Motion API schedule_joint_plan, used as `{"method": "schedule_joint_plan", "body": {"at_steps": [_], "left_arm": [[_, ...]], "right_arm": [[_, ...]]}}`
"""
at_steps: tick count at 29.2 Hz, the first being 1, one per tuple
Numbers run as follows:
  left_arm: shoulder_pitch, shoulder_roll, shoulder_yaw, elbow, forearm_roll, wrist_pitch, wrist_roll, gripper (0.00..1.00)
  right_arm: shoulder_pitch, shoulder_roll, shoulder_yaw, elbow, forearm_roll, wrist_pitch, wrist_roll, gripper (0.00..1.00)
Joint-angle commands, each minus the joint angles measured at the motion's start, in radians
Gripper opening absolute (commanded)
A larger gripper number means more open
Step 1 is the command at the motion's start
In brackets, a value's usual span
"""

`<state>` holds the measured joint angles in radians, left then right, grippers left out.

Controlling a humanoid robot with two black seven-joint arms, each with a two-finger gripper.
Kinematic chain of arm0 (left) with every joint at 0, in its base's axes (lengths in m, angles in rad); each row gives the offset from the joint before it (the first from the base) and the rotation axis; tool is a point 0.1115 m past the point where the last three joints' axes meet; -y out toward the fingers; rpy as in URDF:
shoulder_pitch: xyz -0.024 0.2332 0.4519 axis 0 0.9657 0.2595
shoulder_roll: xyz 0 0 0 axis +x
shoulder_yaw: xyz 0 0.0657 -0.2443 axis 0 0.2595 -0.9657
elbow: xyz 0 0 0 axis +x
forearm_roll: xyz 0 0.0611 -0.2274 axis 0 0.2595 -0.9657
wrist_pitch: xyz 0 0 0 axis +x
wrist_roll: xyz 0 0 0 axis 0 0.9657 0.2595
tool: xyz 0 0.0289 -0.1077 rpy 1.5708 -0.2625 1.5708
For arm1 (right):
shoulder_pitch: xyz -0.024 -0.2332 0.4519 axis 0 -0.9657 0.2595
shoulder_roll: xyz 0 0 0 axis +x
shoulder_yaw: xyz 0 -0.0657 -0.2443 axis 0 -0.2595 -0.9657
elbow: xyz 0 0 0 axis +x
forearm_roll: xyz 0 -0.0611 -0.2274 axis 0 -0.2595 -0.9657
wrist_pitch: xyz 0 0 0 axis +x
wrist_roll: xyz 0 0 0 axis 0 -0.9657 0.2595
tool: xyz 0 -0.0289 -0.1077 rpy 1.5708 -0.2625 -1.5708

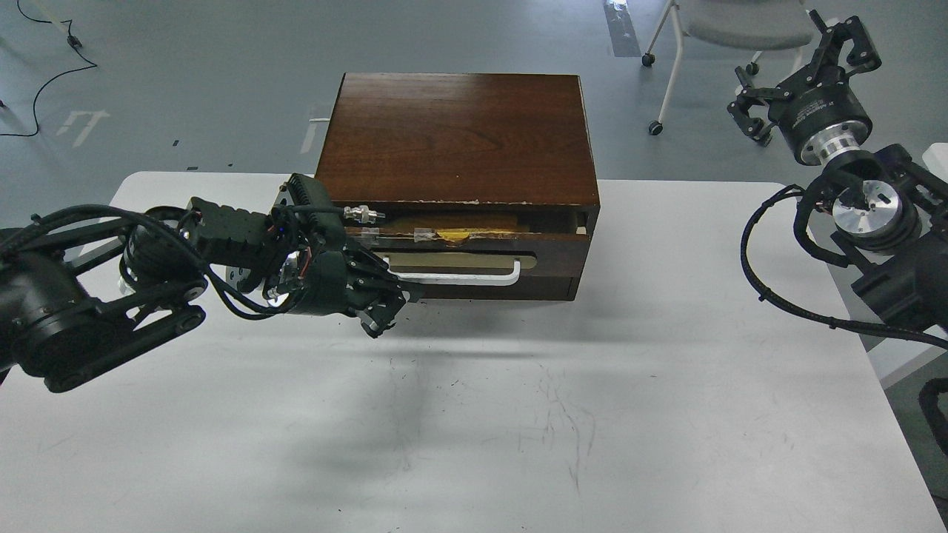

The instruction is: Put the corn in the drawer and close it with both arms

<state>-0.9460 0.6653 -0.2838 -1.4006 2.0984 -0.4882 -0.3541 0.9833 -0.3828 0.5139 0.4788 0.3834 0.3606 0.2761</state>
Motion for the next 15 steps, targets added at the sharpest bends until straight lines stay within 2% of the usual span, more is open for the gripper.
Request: {"method": "schedule_joint_plan", "body": {"at_steps": [1, 15], "left_arm": [[-0.011, -0.009, 0.000, 0.026, 0.000, 0.000, 0.000, 0.00], [-0.037, -0.033, -0.005, 0.066, -0.003, 0.000, -0.002, 0.00]], "right_arm": [[0.000, -0.001, 0.000, 0.000, -0.011, 0.000, 0.000, 1.00], [0.000, 0.001, 0.000, 0.000, -0.020, 0.001, 0.000, 1.00]]}}
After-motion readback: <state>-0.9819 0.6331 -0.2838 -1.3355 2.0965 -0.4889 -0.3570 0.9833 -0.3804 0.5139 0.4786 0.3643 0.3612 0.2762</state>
